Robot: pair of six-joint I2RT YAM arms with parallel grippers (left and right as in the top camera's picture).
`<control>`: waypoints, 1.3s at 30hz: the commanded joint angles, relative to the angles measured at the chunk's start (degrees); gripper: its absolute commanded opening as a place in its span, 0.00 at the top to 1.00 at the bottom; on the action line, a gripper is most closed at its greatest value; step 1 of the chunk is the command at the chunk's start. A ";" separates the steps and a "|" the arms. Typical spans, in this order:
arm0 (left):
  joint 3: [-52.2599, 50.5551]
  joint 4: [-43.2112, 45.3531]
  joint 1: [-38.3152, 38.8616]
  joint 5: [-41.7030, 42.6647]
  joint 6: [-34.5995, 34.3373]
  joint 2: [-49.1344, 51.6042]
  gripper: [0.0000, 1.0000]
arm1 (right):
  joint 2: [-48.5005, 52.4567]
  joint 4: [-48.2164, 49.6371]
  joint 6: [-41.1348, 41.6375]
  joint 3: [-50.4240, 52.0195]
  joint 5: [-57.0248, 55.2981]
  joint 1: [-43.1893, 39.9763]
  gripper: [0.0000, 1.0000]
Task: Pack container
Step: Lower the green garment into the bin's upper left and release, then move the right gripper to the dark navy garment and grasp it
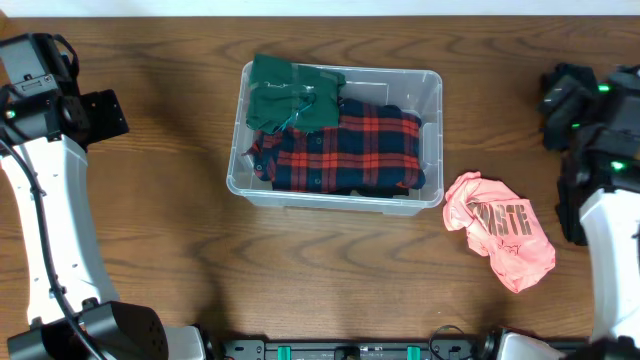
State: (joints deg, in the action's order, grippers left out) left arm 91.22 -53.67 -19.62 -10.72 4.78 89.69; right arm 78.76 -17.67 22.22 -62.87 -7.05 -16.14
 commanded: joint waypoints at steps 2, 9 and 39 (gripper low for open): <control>-0.26 -0.11 -0.09 -0.48 0.57 0.17 0.02 | 5.07 4.70 -6.27 -0.11 9.60 -6.19 0.01; -0.26 -0.13 -0.09 -0.48 0.57 0.17 0.02 | 14.69 11.54 -10.82 -0.13 14.29 -14.51 0.01; -0.26 -0.13 -0.09 -0.48 0.57 0.17 0.02 | 40.85 31.95 -14.75 -0.13 23.61 -23.98 0.01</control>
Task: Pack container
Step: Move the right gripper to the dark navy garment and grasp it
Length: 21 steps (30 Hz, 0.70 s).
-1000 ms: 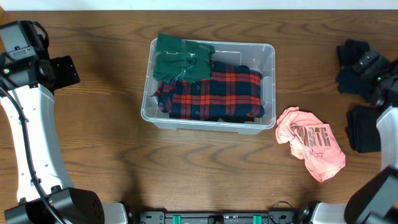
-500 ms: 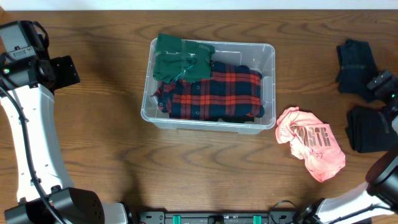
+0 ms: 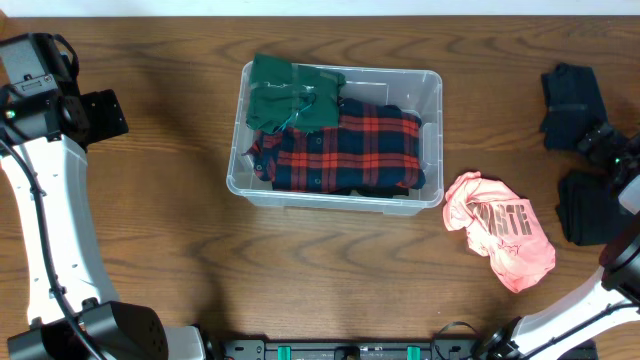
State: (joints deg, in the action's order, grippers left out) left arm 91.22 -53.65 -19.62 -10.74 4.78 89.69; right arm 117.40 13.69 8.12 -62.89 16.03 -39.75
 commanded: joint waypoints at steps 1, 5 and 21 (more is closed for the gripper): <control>-0.26 -0.15 -0.09 -0.46 0.57 0.17 0.02 | 2.73 1.11 -0.39 -0.11 0.55 -0.37 0.02; -0.26 -0.15 -0.09 -0.46 0.57 0.17 0.02 | 4.24 2.95 0.79 -0.11 1.46 -0.31 0.17; -0.26 -0.15 -0.09 -0.46 0.57 0.17 0.02 | 4.31 6.08 3.48 -0.11 5.46 2.51 0.91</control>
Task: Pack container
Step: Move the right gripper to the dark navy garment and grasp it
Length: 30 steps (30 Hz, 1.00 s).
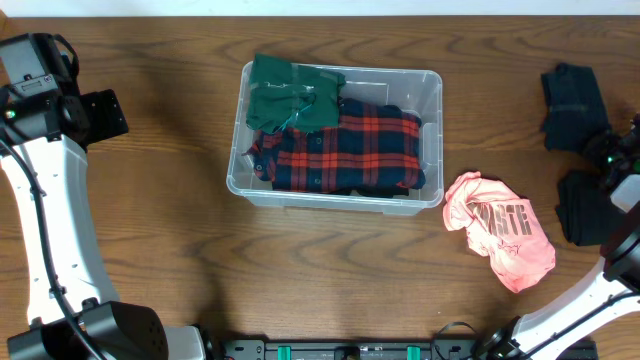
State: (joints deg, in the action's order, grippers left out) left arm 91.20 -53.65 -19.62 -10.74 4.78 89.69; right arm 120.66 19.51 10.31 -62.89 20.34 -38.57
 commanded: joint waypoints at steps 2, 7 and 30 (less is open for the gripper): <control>-0.24 -0.15 -0.09 -0.46 0.57 0.17 0.02 | 0.76 0.37 2.97 -0.13 1.66 1.38 0.95; -0.24 -0.15 -0.09 -0.46 0.57 0.17 0.02 | -2.08 0.35 6.73 -0.13 3.96 1.38 0.99; -0.24 -0.15 -0.09 -0.46 0.57 0.17 0.02 | -34.14 -8.85 13.22 -0.15 17.64 14.03 0.99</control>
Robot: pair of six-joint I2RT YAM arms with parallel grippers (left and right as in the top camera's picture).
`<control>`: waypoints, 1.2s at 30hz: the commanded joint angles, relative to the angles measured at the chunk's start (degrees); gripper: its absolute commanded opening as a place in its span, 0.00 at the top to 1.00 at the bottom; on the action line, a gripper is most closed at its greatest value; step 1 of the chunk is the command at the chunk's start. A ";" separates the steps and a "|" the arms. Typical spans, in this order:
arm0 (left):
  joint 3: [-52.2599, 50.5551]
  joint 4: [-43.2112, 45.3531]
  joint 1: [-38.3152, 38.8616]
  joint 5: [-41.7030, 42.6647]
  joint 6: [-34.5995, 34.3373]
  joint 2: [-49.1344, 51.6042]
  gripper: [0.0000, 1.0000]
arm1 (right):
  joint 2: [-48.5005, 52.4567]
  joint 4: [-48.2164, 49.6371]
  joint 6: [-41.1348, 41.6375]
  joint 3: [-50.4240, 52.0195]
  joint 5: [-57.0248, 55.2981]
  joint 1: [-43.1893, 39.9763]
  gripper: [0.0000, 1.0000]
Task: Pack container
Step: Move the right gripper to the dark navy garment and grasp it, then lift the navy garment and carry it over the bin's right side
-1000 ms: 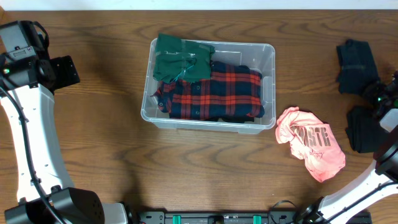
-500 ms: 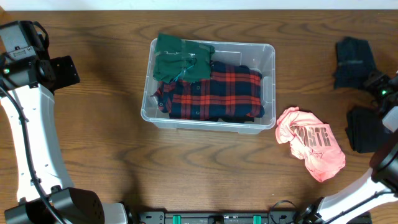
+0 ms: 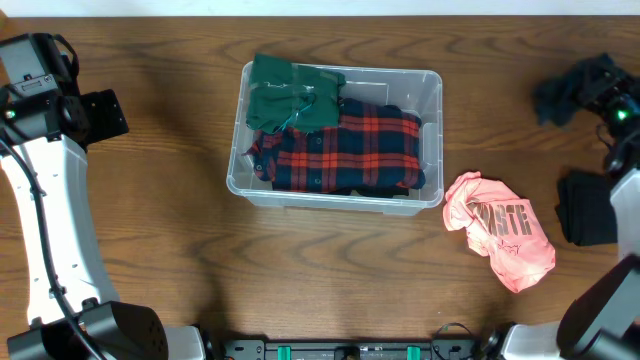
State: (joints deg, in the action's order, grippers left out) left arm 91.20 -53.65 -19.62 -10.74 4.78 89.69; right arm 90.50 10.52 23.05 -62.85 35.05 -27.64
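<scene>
A clear plastic container (image 3: 432, 110) stands mid-table, holding a green garment (image 3: 290, 95) at its far left and a folded red plaid shirt (image 3: 345, 150). To its right a crumpled pink shirt (image 3: 500, 228) lies on the wood. At the far right a dark blue garment (image 3: 558, 97) is bunched up, with my right gripper (image 3: 600, 90) shut on its right side. A second dark garment (image 3: 585, 208) lies flat nearer the front. My left arm (image 3: 45, 110) rests at the far left, its fingers not distinguishable.
The wooden table (image 3: 150, 250) runs from the left arm to the container. Its far edge lies just behind the container. The right arm's white link (image 3: 625, 200) crosses the second dark garment's right side.
My right gripper has moved from between the two dark garments to the farther one. That garment lay flat and is now bunched up and shifted toward the table's back.
My right arm first covered the dark garments at the right edge. Then it was farther right, both garments lying flat and exposed, and it stayed between them. Now it grips the farther garment, which is crumpled. The container, pink shirt and left arm have not moved.
</scene>
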 commanded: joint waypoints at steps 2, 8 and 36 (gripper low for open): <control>-0.24 -0.15 -0.09 -0.46 0.57 0.17 0.02 | -6.03 0.24 0.50 -0.20 5.03 5.53 0.99; -0.24 -0.15 -0.09 -0.46 0.57 0.17 0.02 | -10.75 0.39 0.98 -0.20 10.67 14.27 0.99; -0.24 -0.15 -0.09 -0.46 0.57 0.17 0.02 | -0.26 17.59 0.52 -0.20 12.35 39.91 0.99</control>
State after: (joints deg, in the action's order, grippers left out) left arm 91.22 -53.65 -19.62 -10.74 4.78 89.69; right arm 88.53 27.49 23.07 -62.85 46.94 12.14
